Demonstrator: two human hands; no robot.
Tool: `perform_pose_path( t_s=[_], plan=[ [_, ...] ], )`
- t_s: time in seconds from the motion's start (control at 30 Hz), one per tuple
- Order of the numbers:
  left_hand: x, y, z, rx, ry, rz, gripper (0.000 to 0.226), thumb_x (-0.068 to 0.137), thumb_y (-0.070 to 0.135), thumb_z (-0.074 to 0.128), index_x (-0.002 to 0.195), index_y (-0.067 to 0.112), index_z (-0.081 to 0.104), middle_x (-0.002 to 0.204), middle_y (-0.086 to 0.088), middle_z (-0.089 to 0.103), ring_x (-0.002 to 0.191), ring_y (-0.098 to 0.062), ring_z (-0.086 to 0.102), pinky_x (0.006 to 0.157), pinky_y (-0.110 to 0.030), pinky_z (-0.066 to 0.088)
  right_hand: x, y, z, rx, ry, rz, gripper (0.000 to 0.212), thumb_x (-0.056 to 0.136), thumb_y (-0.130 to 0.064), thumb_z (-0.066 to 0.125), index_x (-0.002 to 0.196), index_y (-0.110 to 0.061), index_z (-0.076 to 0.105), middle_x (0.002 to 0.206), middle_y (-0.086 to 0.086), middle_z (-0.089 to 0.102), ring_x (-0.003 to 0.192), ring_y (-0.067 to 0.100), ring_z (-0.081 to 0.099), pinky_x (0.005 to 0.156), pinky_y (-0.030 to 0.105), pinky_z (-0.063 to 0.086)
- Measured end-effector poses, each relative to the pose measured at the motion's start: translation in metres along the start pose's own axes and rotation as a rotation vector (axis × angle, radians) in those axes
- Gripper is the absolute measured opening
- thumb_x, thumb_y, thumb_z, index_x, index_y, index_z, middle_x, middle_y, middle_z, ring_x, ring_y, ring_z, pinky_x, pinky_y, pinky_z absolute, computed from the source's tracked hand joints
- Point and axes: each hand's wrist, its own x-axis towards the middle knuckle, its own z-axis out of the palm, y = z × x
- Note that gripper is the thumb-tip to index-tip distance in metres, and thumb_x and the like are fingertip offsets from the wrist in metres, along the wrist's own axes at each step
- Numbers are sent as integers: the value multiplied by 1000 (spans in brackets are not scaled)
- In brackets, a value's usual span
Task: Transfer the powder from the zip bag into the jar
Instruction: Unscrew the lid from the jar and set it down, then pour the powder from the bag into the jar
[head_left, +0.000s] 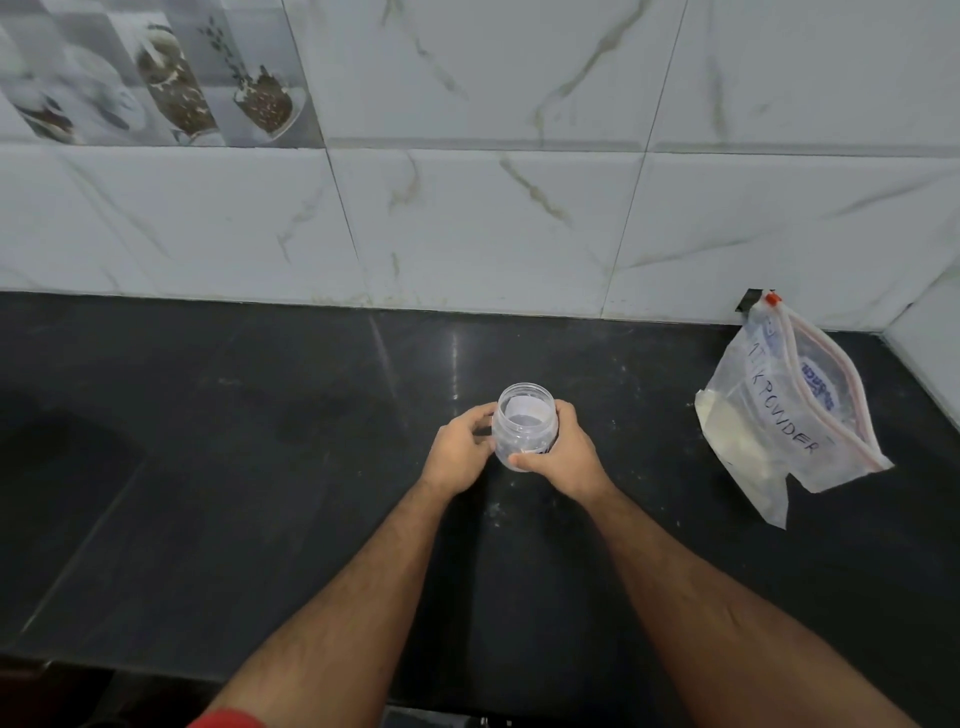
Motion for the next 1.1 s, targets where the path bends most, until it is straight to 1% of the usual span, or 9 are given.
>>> perform_pose_path(
  t_s=[0.1,0.2,0.3,0.4,0.53,0.67,0.77,0.87,1.1],
  plan=[
    [-1,-3,-2,-7,-12,11,56,84,-5,60,133,23,60,120,5,71,92,-3,67,93,-24,52,1,3,3,-16,-4,10,91,59,-21,92,134,-23,40,125,-6,59,112,14,59,91,29,50],
    [-3,-6,-3,10,-26,0,58,86,-5,59,138,20,55,128,2,67,94,-7,67,95,-25,50,1,8,2,-40,-14,12,99,61,-16,91,143,-21,37,133,-5,56,122,18,55,99,34,48],
    [-4,-3,-7,41,136,-33,51,89,0,61,138,15,56,128,-5,65,101,-13,66,97,-23,46,-3,11,-4,-75,-17,51,111,68,-11,86,157,-16,19,156,2,40,142,22,40,115,41,37],
    [-7,9,-10,13,338,51,35,92,11,61,126,16,64,109,0,72,97,-14,68,94,-31,52,-11,16,-17,-141,26,43,97,77,-7,76,157,-13,23,161,5,32,147,21,32,118,40,32],
    [-9,44,3,-72,428,195,24,93,21,58,114,20,70,93,8,72,87,-6,67,83,-25,53,-22,8,-47,-150,197,-52,58,83,-8,71,138,-11,54,140,7,58,130,21,53,107,31,41],
    [-4,84,30,-88,336,285,22,92,24,58,109,26,70,85,13,70,83,2,64,79,-17,50,-29,-19,-96,-119,337,-194,30,86,-12,70,115,-21,68,114,-8,64,110,10,62,93,26,48],
    [2,112,59,-73,238,325,24,91,29,58,112,28,68,80,14,68,82,4,61,71,-9,48,-34,-41,-141,-149,435,-274,21,87,-16,67,105,-26,70,103,-13,65,95,1,61,85,18,47],
    [9,143,89,-64,157,366,25,89,29,60,113,24,68,79,12,66,74,5,60,68,-7,43,-40,-55,-188,-140,548,-314,17,87,-17,65,100,-21,73,96,-13,68,91,1,63,84,19,49],
    [22,206,148,-28,41,387,26,90,29,61,114,21,65,74,11,64,75,-7,64,71,-21,48,-40,-51,-284,-222,665,-250,10,85,-16,63,84,-21,71,81,-12,68,78,6,64,74,24,52]
  ],
)
